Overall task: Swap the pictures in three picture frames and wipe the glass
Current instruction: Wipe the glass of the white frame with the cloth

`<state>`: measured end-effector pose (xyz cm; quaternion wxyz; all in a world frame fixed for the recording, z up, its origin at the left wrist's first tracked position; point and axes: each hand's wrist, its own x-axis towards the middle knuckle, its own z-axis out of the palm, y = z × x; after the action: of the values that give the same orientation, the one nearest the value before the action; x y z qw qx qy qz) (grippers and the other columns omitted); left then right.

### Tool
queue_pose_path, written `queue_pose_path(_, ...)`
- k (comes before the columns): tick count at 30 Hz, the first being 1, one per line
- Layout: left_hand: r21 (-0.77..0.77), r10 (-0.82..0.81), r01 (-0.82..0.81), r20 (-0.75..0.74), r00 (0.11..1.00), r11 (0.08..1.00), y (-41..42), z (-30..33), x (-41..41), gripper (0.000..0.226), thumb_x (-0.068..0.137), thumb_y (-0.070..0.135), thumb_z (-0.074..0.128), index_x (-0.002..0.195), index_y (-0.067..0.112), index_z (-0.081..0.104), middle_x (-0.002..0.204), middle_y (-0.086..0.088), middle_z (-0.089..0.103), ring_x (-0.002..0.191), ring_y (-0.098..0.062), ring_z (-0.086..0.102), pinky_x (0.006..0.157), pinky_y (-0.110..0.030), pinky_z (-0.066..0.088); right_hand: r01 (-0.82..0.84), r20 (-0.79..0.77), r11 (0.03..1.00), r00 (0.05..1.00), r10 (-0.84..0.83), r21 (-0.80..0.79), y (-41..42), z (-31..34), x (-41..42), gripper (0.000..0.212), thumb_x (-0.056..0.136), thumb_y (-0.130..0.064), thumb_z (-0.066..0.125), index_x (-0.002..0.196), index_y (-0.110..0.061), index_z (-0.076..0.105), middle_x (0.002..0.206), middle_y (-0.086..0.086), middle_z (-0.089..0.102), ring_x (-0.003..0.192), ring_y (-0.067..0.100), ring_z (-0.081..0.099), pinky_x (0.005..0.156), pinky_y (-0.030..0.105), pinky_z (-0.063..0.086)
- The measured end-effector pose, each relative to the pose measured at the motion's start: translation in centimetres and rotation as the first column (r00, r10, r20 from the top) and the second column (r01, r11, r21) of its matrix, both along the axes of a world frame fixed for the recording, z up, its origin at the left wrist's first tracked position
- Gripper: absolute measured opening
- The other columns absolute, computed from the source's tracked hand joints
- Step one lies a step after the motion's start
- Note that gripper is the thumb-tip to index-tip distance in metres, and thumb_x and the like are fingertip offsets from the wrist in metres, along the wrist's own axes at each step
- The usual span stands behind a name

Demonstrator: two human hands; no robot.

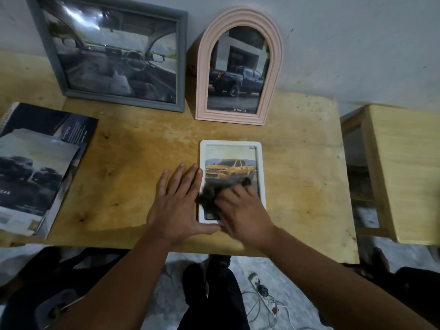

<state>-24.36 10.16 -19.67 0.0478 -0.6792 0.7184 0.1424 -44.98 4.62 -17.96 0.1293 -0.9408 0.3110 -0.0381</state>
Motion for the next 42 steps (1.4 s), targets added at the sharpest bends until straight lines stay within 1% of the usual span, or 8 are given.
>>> queue_pose_path(6,0.001,0.005,-0.005,-0.025,1.0,1.0,-0.1,0.2,0.0,0.144,0.058,0.11,0.023,0.165,0.013,0.012,0.174,-0.002,0.007,0.161,-0.027,-0.003,0.125,-0.061,0.01,0.111,0.247,0.881,0.937,-0.248,0.461,-4.8,4.5,-1.9,0.028,0.1,-0.023,0.055,0.123,-0.02,0.07,0.112,-0.006,0.07,0.101,0.013,0.063,0.089,0.034,0.053)
queue_pose_path(10,0.004,0.007,-0.007,-0.021,1.0,1.0,-0.3,0.1,0.2,0.146,0.057,0.111,0.024,0.165,0.012,0.011,0.174,-0.003,0.005,0.16,-0.026,-0.005,0.126,-0.061,0.007,0.38,0.311,0.894,0.842,-0.44,0.235,-10.7,4.7,0.0,0.027,0.099,-0.024,0.057,0.118,-0.013,0.072,0.101,0.004,0.066,0.091,0.021,0.061,0.078,0.04,0.053)
queue_pose_path(18,-0.024,0.001,-0.001,-0.011,1.0,1.0,-0.2,0.0,0.1,0.143,0.06,0.109,0.026,0.163,0.011,0.02,0.173,-0.004,0.012,0.161,-0.026,0.001,0.126,-0.061,0.008,0.206,0.063,0.976,0.977,-0.201,-0.072,-4.7,-1.2,3.8,0.025,0.092,-0.028,0.056,0.106,-0.015,0.072,0.109,0.004,0.065,0.093,0.032,0.055,0.077,0.045,0.043)
queue_pose_path(23,-0.028,-0.002,0.001,-0.043,0.999,1.0,0.0,-0.2,0.2,0.143,0.06,0.109,0.026,0.163,0.01,0.021,0.173,-0.005,0.016,0.16,-0.027,0.005,0.124,-0.062,0.014,0.018,0.14,0.919,0.987,-0.079,0.394,0.4,1.4,-0.9,0.023,0.101,-0.024,0.052,0.112,-0.017,0.071,0.11,-0.001,0.064,0.1,0.022,0.057,0.081,0.039,0.043)
queue_pose_path(27,-0.018,-0.005,0.004,-0.034,0.999,1.0,-0.1,0.2,0.0,0.145,0.059,0.109,0.032,0.162,0.008,0.025,0.172,-0.006,0.018,0.16,-0.029,0.009,0.124,-0.062,0.013,0.164,0.224,0.655,0.855,-0.467,0.738,-2.1,3.9,-2.1,0.025,0.105,-0.019,0.053,0.123,-0.023,0.07,0.109,-0.003,0.073,0.097,0.016,0.069,0.084,0.033,0.057)
queue_pose_path(31,-0.017,-0.001,0.0,-0.035,0.999,1.0,-0.2,0.5,0.0,0.145,0.058,0.109,0.033,0.162,0.008,0.023,0.172,-0.005,0.017,0.16,-0.028,0.008,0.125,-0.062,0.013,0.34,0.318,0.876,0.835,-0.449,0.342,-6.5,3.5,-2.3,0.021,0.103,-0.021,0.053,0.119,-0.018,0.066,0.108,-0.002,0.066,0.096,0.019,0.058,0.08,0.034,0.046)
queue_pose_path(35,-0.015,-0.001,0.0,-0.036,0.999,1.0,-0.1,0.5,-0.1,0.144,0.059,0.109,0.034,0.163,0.01,0.023,0.172,-0.004,0.016,0.16,-0.028,0.008,0.125,-0.062,0.013,0.198,-0.017,0.978,0.98,-0.199,-0.068,-5.4,0.9,-1.6,0.027,0.096,-0.033,0.048,0.109,-0.02,0.068,0.11,0.0,0.065,0.097,0.028,0.056,0.077,0.04,0.039)
queue_pose_path(42,-0.017,0.005,-0.006,-0.035,0.999,1.0,-0.1,-0.1,0.2,0.143,0.058,0.106,0.039,0.164,0.012,0.018,0.173,-0.003,0.012,0.16,-0.026,0.005,0.126,-0.061,0.011,0.052,-0.147,0.998,0.988,-0.048,0.026,0.4,1.5,0.0,0.022,0.076,-0.042,0.067,0.083,-0.021,0.073,0.09,-0.002,0.068,0.087,0.029,0.062,0.074,0.043,0.047)
